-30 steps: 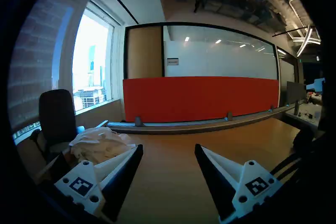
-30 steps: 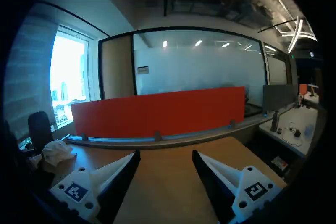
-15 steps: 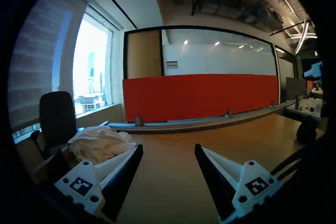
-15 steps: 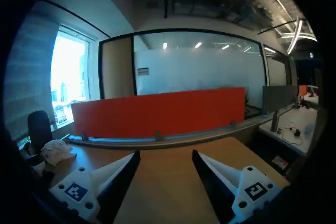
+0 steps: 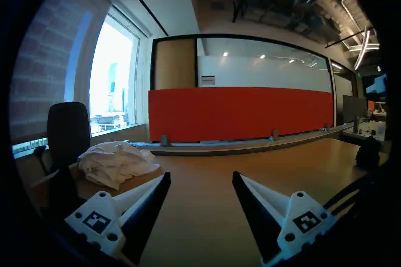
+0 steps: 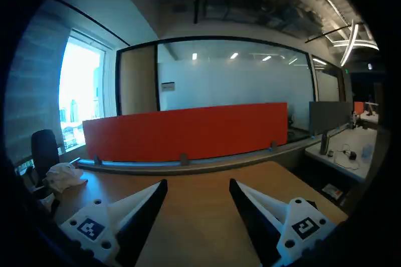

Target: Fold towel

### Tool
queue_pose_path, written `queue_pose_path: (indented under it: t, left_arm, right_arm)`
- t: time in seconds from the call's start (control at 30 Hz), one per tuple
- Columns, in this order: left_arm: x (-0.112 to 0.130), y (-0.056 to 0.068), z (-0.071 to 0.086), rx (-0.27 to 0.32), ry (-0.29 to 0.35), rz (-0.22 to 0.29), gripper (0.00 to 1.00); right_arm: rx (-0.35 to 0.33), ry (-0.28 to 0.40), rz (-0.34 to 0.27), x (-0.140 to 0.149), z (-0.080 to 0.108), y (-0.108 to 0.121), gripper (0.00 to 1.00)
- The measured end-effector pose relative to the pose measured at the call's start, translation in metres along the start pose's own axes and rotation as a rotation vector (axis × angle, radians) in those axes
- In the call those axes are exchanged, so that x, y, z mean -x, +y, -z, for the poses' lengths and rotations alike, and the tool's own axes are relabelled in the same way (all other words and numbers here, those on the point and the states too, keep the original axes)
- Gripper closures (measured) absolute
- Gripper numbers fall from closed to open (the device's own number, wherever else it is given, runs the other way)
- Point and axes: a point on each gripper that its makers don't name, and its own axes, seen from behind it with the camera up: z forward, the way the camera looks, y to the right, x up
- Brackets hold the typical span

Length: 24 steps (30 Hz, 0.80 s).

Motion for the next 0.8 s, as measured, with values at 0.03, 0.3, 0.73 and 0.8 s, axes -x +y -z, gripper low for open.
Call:
queue_pose_path:
  t: [0.03, 0.3, 0.73, 0.8]
  left_arm:
    - [0.003, 0.001, 0.0, 0.001, 0.002, 0.0, 0.09]
    - [0.023, 0.001, 0.0, -0.003, 0.006, 0.0, 0.09]
    - [0.041, -0.006, -0.004, -0.023, 0.017, 0.026, 0.09]
    - [0.042, -0.008, -0.004, -0.027, 0.019, 0.024, 0.09]
  right_arm:
    - [-0.001, 0.002, 0.002, 0.002, 0.0, 0.0, 0.05]
    - [0.0, 0.008, 0.008, 0.015, 0.001, 0.0, 0.05]
    - [-0.004, 0.004, 0.023, 0.026, -0.007, -0.005, 0.05]
    - [-0.007, 0.004, 0.025, 0.027, -0.009, -0.006, 0.05]
